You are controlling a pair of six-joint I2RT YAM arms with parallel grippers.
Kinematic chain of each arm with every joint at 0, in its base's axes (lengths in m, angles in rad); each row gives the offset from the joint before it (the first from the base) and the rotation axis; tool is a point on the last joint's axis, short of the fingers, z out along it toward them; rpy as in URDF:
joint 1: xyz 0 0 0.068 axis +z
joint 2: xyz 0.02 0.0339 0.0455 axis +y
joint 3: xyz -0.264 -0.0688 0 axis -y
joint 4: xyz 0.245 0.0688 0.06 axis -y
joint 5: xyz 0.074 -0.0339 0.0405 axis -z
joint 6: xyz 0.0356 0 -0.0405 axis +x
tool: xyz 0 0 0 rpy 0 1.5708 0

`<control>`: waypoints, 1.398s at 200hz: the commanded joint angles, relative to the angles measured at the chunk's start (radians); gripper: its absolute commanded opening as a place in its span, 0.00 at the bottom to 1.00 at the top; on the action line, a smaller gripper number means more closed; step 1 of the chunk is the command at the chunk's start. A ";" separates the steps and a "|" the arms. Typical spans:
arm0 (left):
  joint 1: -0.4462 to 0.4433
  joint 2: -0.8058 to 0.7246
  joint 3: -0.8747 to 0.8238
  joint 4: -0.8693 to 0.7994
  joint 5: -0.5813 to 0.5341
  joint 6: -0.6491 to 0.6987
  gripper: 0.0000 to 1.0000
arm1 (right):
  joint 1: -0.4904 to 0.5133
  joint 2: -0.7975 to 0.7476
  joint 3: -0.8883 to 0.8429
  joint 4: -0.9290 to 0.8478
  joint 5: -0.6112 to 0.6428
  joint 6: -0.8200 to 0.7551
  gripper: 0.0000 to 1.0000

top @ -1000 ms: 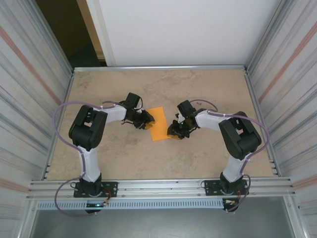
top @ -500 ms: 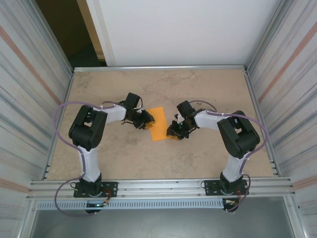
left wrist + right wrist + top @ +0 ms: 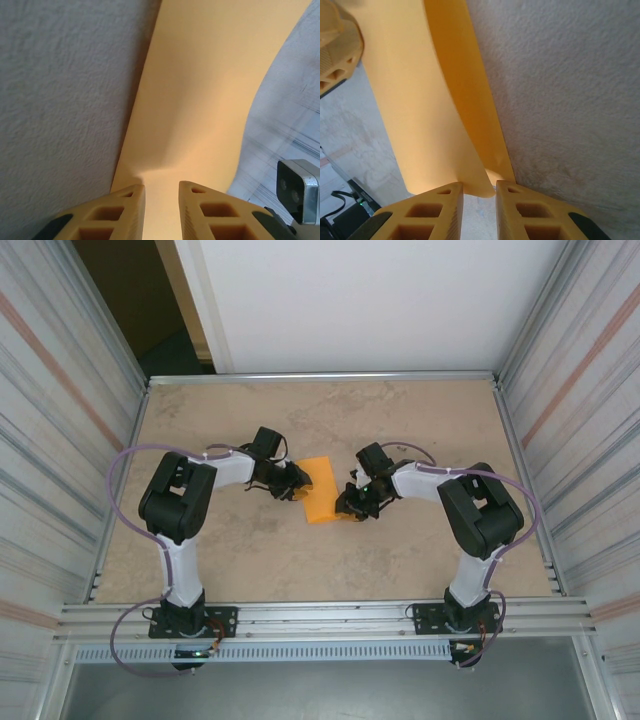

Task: Fold a paper plane with a square sheet of paper (pick it up from the middle)
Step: Fold the triangle a second time at the center of the table.

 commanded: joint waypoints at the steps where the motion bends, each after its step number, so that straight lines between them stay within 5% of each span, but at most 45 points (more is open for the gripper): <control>1: -0.003 0.079 -0.046 -0.055 -0.075 0.001 0.26 | -0.006 -0.012 0.008 0.028 -0.027 0.008 0.23; 151: -0.004 0.083 -0.047 -0.055 -0.071 0.008 0.26 | -0.072 0.007 0.015 0.093 -0.025 -0.009 0.37; 279: -0.003 0.093 -0.044 -0.059 -0.073 0.003 0.26 | -0.048 -0.011 -0.008 0.013 -0.029 -0.038 0.37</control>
